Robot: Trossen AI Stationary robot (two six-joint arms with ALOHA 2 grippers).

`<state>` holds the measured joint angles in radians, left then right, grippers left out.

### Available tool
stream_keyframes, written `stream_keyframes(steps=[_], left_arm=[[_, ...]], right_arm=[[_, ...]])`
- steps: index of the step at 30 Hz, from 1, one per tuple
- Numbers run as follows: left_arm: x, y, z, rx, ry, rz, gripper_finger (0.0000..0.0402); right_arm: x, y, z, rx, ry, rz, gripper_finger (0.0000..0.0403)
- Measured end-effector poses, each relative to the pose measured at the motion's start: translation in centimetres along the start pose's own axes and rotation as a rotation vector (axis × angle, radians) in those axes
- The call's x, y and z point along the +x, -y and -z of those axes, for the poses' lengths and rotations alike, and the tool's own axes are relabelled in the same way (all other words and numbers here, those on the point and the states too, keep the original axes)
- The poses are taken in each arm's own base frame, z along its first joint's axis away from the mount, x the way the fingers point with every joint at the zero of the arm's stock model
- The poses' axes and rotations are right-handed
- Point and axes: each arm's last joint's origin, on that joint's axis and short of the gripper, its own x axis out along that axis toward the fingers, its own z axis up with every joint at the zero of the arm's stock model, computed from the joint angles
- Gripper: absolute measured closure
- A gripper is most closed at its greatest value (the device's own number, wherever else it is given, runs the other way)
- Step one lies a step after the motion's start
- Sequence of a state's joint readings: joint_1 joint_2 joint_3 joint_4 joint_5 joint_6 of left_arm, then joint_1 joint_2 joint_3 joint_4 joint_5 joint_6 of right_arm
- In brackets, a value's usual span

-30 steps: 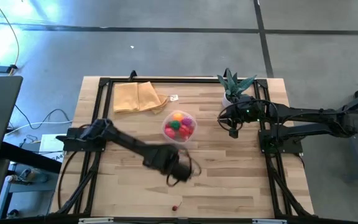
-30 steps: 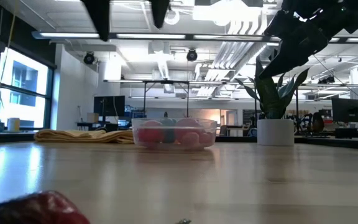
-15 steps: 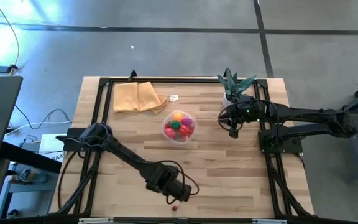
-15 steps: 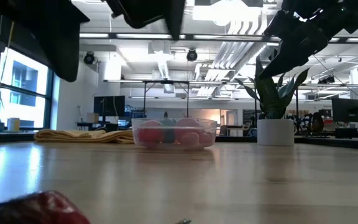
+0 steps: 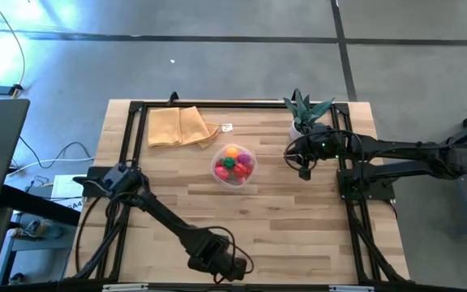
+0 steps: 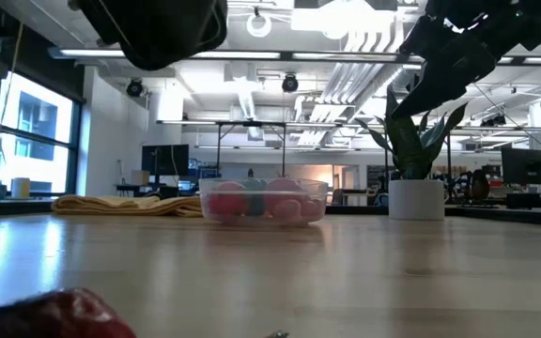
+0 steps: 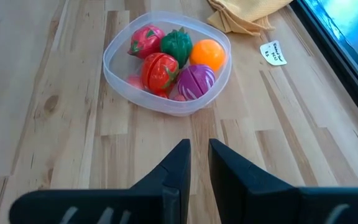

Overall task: Pick and placing Produce into tupperware
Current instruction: Put the cherry into the transparent bin

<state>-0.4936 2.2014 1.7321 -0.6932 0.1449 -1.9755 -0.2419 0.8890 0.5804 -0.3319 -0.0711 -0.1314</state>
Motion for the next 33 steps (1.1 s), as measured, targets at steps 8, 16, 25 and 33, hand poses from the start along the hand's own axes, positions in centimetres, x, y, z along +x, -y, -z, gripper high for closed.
stream_keyframes(steps=[8, 16, 25, 33], left_arm=[[1.1, 0.3, -0.3, -0.056, -0.009, 0.015, 0.0092], [1.8, 0.4, -0.6, -0.106, -0.017, 0.020, 0.0092], [2.6, 0.5, -1.1, -0.212, -0.084, -0.013, 0.0092], [3.3, 0.6, -1.2, -0.277, -0.113, -0.018, 0.0092]], right_arm=[[0.0, 0.0, 0.0, 0.000, -0.002, 0.000, 0.0357], [0.0, 0.0, 0.0, 0.000, -0.001, 0.000, 0.0357], [0.0, 0.0, 0.0, 0.000, -0.001, -0.001, 0.0357], [0.0, 0.0, 0.0, 0.000, -0.001, 0.000, 0.0357]])
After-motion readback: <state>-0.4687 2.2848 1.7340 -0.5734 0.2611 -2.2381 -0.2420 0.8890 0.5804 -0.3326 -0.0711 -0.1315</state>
